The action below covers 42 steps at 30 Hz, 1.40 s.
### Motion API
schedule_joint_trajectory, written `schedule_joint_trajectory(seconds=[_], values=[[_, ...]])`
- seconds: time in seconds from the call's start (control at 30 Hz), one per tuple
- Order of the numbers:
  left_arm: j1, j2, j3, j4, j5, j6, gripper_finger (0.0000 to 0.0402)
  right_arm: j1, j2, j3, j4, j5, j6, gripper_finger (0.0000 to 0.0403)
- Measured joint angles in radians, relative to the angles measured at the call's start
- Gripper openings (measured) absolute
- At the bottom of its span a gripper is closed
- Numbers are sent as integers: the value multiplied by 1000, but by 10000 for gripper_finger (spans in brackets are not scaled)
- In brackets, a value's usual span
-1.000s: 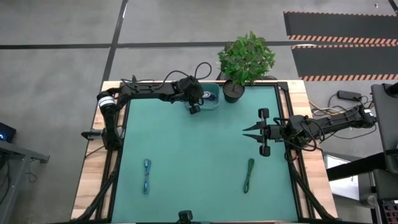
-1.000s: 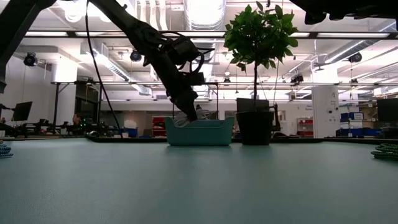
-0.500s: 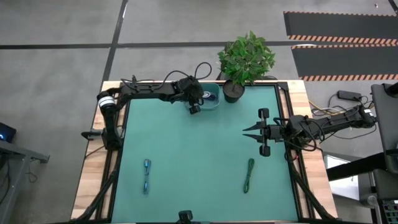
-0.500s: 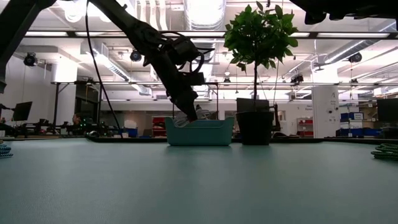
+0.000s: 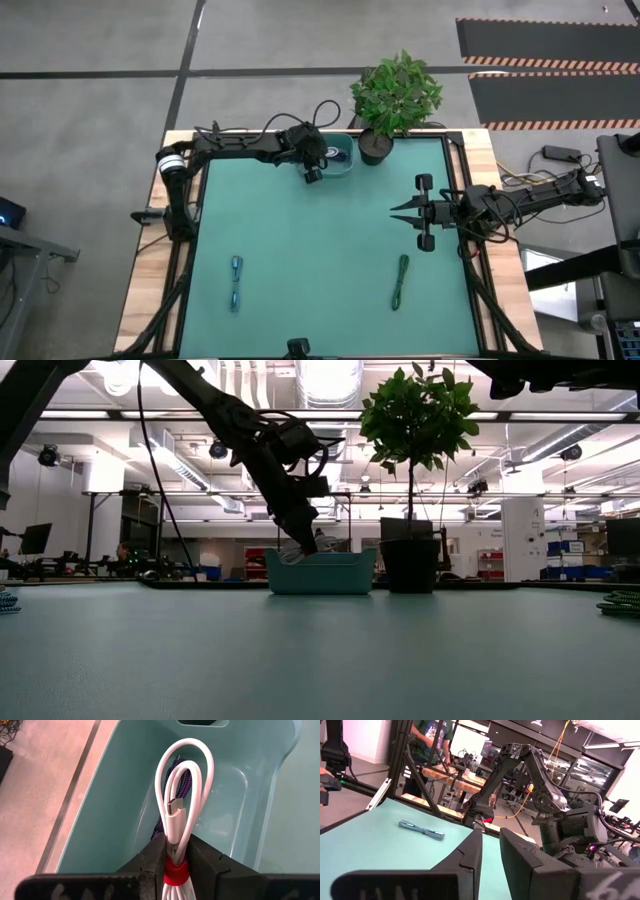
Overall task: Pick and place USB-C Cables
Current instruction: Put the white charger cable into the green bin
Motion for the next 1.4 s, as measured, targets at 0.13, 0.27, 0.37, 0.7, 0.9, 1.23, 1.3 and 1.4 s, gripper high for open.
schedule_joint_trajectory(seconds=[0.13,0.27,0.37,0.7,0.9,1.23,1.3,1.4], values=[[0,0,0,0,0,0,54,0,0,0,0,0,-1,59],[0,0,0,24,0,0,54,0,0,0,0,0,-1,59],[0,0,0,74,-5,-2,54,0,0,0,0,0,-1,59],[2,0,0,87,-6,-37,54,0,-1,0,0,0,-3,59],[5,0,0,86,-7,-54,55,0,-1,0,0,0,-2,59],[5,0,0,79,-7,-56,54,0,-2,0,0,0,-2,59],[6,0,0,79,-7,-56,54,0,-2,0,0,0,-2,59],[6,0,0,79,-7,-55,54,0,-2,0,0,0,-2,59]])
